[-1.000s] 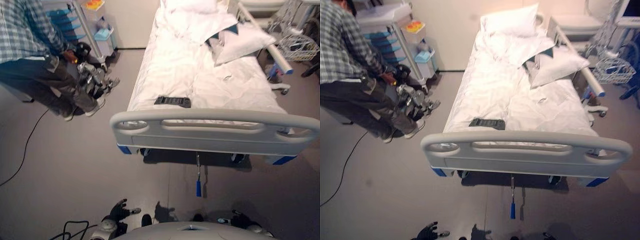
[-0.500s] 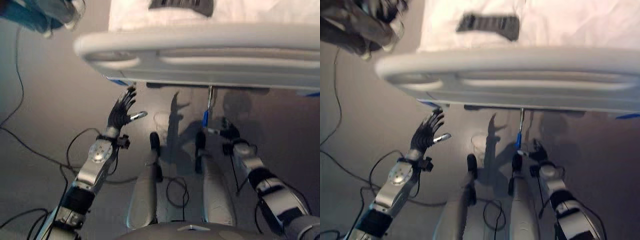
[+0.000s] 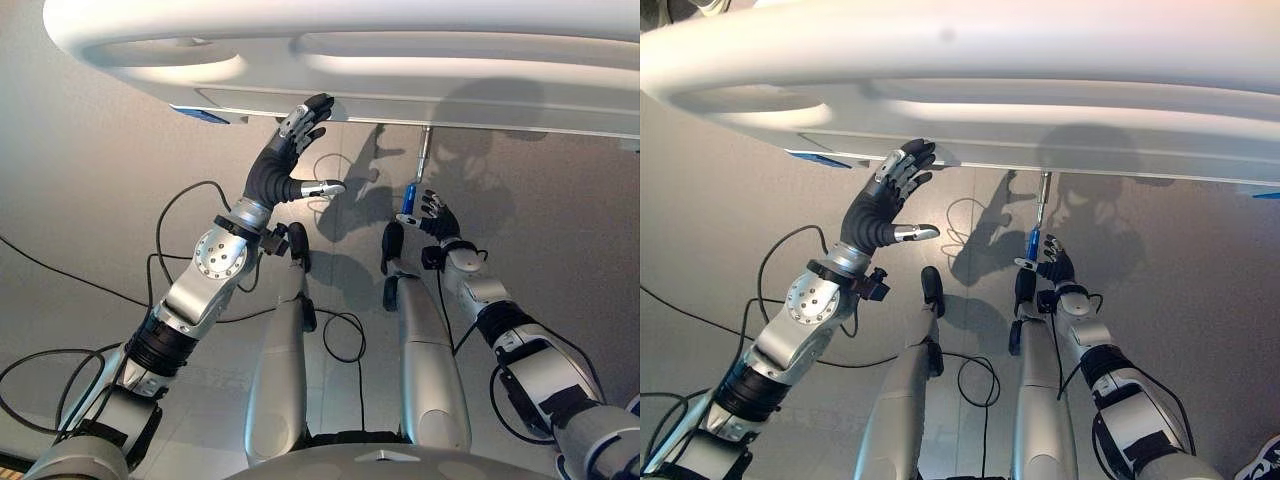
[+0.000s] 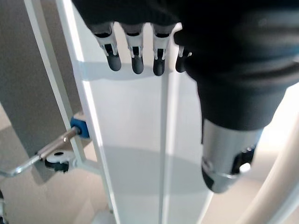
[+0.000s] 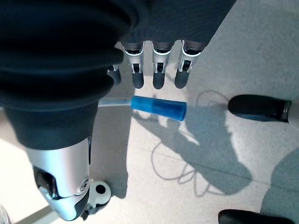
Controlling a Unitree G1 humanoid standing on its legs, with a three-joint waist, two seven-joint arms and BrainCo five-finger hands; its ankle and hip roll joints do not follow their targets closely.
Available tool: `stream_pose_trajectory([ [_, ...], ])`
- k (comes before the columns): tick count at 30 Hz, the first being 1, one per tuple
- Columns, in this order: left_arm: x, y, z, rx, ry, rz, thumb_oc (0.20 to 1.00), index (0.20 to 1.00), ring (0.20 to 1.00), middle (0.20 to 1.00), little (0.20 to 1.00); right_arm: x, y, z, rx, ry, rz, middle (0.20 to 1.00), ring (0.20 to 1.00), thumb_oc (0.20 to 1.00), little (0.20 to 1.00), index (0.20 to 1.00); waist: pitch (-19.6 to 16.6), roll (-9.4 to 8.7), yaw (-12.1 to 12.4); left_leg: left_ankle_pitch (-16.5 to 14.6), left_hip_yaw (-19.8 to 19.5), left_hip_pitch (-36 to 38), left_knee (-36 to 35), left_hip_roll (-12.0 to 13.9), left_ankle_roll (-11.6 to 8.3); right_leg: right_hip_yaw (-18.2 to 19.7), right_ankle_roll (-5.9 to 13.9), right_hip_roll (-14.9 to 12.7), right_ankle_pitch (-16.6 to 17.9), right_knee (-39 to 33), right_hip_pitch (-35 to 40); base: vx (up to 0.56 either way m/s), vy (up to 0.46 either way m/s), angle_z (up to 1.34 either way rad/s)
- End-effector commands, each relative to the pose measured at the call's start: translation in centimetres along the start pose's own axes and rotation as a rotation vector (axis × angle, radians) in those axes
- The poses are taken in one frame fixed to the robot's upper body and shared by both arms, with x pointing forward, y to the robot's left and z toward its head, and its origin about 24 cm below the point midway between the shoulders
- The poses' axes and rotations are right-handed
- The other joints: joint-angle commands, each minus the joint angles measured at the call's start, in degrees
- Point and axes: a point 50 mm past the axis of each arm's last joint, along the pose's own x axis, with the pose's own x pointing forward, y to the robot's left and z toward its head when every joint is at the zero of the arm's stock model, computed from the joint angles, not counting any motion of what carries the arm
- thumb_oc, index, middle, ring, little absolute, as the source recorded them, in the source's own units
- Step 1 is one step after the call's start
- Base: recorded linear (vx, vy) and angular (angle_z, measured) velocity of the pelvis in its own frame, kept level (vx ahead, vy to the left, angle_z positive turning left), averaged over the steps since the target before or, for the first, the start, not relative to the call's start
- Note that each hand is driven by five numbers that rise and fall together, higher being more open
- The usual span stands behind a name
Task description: Raise the hospital bed
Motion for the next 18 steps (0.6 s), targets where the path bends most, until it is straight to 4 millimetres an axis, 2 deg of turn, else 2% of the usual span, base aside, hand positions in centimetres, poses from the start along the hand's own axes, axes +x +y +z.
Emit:
stream_pose_trajectory([
  [1,0.3,-0.2,1.8,-0.015,-0.071,-0.095,1.000,1.000,1.000,1.000,1.000,-0.1,1.1,0.5,0.083,-0.037,0.042,1.000,1.000,1.000,1.000,1.000,-0.9,-1.93,-0.4,-7.2,0.4,-1.5,7.8,-0.6,0.17,0.8,6.22,-0.1,9.2,-13.0,2.3,-0.01,0.038,-0.03],
  [5,0.7,-0.1,2.6,0.023,-0.055,-0.185,1.000,1.000,1.000,1.000,1.000,0.2,1.5,1.0,0.109,-0.034,0.069,1.000,1.000,1.000,1.000,1.000,-0.9,-1.72,-0.3,-6.9,0.4,-3.9,7.5,-0.8,0.17,0.9,6.20,-0.1,9.4,-13.0,-0.1,0.00,0.017,-0.06],
  [10,1.2,-0.8,3.0,-0.038,-0.066,-0.235,1.000,1.000,1.000,1.000,1.000,0.4,2.0,1.8,0.199,-0.047,0.083,1.000,1.000,1.000,1.000,1.000,-0.9,-1.49,-0.5,-7.0,0.5,-6.2,8.3,-0.9,0.21,0.9,6.33,-0.3,9.4,-12.7,-2.3,0.00,0.007,0.00],
  [18,1.7,-1.0,3.0,-0.121,-0.065,-0.231,1.000,1.000,1.000,1.000,1.000,1.0,2.3,2.9,0.266,-0.044,0.106,1.000,1.000,1.000,1.000,1.000,-0.9,-1.51,-0.4,-7.5,0.6,-9.3,9.7,-1.3,0.24,1.1,6.29,-0.4,9.6,-12.3,-4.9,0.00,0.002,0.00],
])
